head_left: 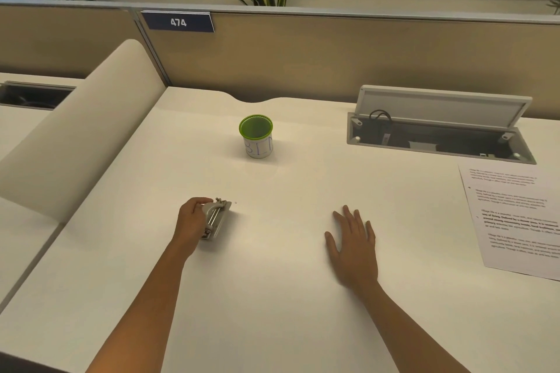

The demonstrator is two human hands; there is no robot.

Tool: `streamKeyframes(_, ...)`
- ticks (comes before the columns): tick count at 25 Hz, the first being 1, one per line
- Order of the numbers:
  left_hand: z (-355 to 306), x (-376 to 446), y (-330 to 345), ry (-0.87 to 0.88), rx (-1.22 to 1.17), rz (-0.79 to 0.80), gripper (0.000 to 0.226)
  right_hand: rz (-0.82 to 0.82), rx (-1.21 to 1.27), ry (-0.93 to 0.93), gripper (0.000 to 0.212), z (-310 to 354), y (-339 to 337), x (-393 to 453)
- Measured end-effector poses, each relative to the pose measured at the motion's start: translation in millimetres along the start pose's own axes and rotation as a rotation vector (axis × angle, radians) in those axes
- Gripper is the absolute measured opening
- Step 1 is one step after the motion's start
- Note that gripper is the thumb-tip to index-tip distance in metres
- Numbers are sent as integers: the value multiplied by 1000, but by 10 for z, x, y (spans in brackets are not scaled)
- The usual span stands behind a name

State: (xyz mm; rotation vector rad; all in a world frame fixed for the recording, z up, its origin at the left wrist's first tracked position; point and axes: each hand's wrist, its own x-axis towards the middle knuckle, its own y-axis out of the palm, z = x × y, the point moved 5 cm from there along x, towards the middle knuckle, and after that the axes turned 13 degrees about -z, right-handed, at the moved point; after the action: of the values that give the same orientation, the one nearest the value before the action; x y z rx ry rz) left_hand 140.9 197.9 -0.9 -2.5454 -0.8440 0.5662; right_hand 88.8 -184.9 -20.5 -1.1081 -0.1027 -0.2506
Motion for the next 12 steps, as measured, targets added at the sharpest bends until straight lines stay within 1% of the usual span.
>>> streamKeyframes(5, 82, 43, 44, -153, -42, 0, 30, 12, -1, 6, 52, 3, -2, 11)
streamKeyframes(7, 100, 51, 29, -176, -81, -12, 29, 7, 2, 7, 52, 0, -5, 9)
streamKeyframes(9, 81, 76, -17, -121, -68, -39, 23, 1, 10, 9, 52, 0, 3, 9)
streamKeyframes(12, -9, 118, -87, 23, 26, -80, 18, -1, 0, 8, 52, -8, 20, 9)
